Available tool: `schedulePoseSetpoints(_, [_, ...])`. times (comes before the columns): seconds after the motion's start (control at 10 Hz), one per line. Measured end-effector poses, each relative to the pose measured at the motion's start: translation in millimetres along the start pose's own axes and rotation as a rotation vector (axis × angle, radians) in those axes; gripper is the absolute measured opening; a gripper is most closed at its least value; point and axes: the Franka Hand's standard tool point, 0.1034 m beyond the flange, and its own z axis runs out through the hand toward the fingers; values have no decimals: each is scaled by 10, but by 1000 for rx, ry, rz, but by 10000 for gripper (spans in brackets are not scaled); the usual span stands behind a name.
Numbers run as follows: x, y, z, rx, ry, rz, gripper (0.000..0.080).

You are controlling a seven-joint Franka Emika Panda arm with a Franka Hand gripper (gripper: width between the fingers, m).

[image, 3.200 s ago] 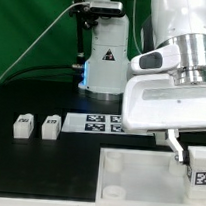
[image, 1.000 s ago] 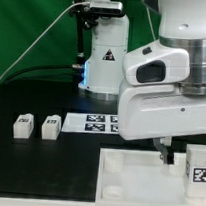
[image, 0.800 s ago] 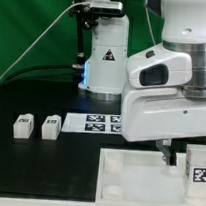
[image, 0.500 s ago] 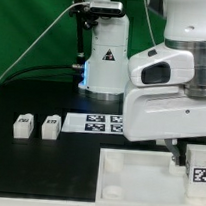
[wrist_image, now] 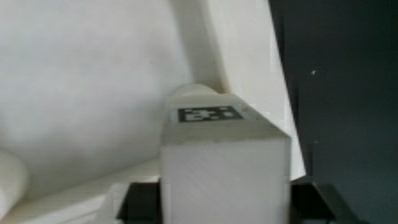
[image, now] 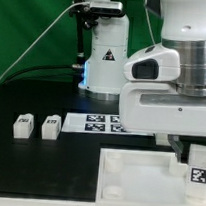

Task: Assemble one leg

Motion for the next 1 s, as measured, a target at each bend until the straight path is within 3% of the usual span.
schedulePoseSetpoints(0.1, [35,41,1,17,39,197,298])
schedulePoseSetpoints(0.3, [7,103,2,91,34,640,298])
schedulePoseSetpoints(0.4, [-5,103,8,112,11,813,298])
schedulePoseSetpoints(0.6, [-28,69,13,121,-11,1061,298])
schedulePoseSetpoints(0.8, [-27,72,13,121,-14,1115,298])
schedulePoseSetpoints(0.9, [-30,73,22,120,-14,1104,414])
schedulePoseSetpoints(1.0, [-32,75,29,118,-12,1074,414])
